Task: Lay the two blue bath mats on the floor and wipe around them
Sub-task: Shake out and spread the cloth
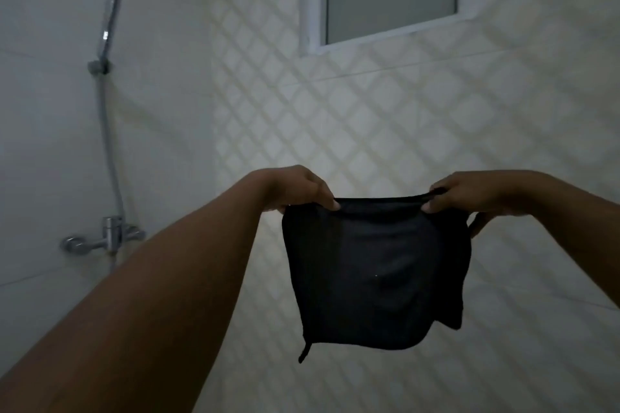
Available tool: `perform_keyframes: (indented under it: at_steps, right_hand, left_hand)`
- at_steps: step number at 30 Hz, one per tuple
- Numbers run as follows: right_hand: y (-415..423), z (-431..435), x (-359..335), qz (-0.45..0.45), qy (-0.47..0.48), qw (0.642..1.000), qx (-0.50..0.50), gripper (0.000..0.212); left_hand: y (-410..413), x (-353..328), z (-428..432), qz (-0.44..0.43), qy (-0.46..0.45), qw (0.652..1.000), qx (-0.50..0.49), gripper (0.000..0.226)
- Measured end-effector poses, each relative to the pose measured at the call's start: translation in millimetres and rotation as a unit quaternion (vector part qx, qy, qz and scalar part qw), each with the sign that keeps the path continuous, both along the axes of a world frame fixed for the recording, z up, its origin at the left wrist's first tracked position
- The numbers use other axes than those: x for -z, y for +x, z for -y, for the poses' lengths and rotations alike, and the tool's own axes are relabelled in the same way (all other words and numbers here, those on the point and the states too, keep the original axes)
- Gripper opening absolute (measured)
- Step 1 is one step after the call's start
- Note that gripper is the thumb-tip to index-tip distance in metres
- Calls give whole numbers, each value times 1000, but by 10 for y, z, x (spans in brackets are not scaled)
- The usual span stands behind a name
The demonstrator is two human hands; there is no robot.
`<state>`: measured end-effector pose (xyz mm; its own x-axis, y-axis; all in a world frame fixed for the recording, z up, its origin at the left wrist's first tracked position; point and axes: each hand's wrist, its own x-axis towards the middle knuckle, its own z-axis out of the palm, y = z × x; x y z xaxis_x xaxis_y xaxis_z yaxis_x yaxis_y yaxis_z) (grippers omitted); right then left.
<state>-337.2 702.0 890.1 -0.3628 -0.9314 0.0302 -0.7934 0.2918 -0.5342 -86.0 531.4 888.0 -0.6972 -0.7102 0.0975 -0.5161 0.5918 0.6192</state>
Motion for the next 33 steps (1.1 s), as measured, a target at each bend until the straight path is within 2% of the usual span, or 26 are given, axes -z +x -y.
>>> perform_keyframes:
  at_steps: [8,12,15,19,23,28,31,33]
  right_hand:
    - [-759,-1081,-334,-54,6,984,169,14]
    - [-778,-1727,-405,-68,-12,957,281,14]
    - [-603,-2231,-411,-79,-27,923,376,11]
    - [-119,-2827,-341,-95,-63,870,480,7]
    - [645,-3318,-219,-160,-81,811,557,18]
    - [1709,-3916,-190,-291,-13,712,639,38]
    - [2282,-4213,-200,-330,46,647,686,38]
    - [2598,-4439,-222,-355,93,603,708,38]
  left_hand:
    - [-1558,-306,-165,-13,-34,981,191,7]
    - [-2243,-432,-502,-29,-55,952,299,8]
    - [-2622,-482,-859,-43,-70,920,382,9]
    - [-2892,-449,-1425,-75,-78,865,490,12]
    - [-2919,-327,-2136,-92,-59,801,589,9]
    - [-2516,-290,-3289,-135,-25,694,706,22]
    - [-2090,-299,-3978,-178,-29,628,757,31]
    - [-1843,-295,-4376,-213,-62,600,769,40]
